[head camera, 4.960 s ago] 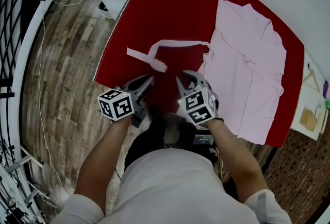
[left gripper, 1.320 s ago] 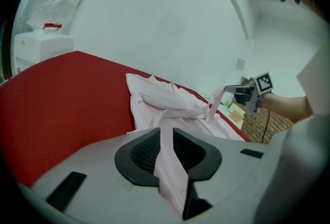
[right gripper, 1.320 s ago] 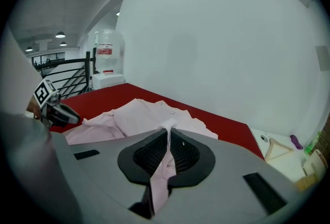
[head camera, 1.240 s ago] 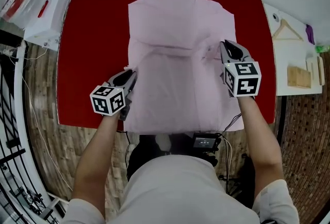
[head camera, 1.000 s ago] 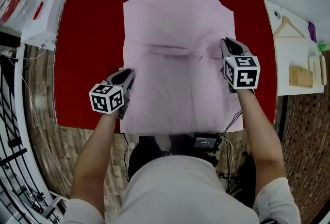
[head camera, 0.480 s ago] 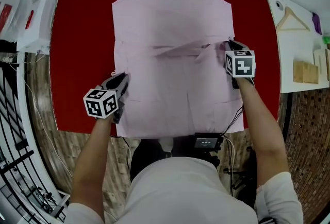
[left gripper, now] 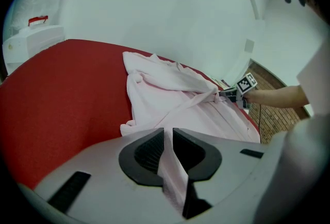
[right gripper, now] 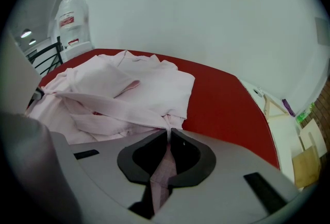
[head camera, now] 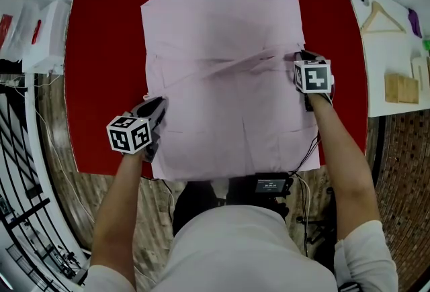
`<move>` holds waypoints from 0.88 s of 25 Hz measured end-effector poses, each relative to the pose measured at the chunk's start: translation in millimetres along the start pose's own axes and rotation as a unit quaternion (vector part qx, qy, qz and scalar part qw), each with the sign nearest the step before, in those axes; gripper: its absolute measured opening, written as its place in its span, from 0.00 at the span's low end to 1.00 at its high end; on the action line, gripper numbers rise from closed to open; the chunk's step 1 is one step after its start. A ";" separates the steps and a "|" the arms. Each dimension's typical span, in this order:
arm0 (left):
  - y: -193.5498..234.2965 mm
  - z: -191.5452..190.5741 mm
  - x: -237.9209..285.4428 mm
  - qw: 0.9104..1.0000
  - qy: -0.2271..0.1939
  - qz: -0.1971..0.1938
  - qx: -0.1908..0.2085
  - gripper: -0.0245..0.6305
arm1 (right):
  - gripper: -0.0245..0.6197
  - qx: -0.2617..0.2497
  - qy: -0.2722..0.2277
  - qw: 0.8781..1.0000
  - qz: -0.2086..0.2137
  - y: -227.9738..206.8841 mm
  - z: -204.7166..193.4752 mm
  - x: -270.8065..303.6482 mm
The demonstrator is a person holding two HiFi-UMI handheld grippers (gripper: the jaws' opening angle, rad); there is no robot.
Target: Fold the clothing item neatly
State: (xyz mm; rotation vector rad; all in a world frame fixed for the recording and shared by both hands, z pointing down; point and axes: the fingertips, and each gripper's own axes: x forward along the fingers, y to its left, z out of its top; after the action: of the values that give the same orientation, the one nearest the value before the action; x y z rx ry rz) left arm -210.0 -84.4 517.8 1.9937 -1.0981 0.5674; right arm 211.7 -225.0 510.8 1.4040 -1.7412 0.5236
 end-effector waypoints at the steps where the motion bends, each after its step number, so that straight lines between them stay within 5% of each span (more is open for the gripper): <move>1: 0.4 -1.1 0.2 1.000 0.004 -0.001 -0.002 0.12 | 0.09 0.000 0.002 1.000 -0.001 0.3 -0.2 0.4; 22: -31.1 -4.6 -47.5 0.999 -0.046 -0.016 -0.012 0.12 | 0.15 -0.021 -0.070 0.997 0.001 -8.8 -8.6 -51.5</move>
State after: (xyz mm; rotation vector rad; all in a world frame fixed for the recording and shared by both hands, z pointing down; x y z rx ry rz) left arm -208.7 -46.5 475.1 2.0292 -1.1204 0.4482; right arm 225.1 -190.3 473.2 1.4400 -1.8528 0.3958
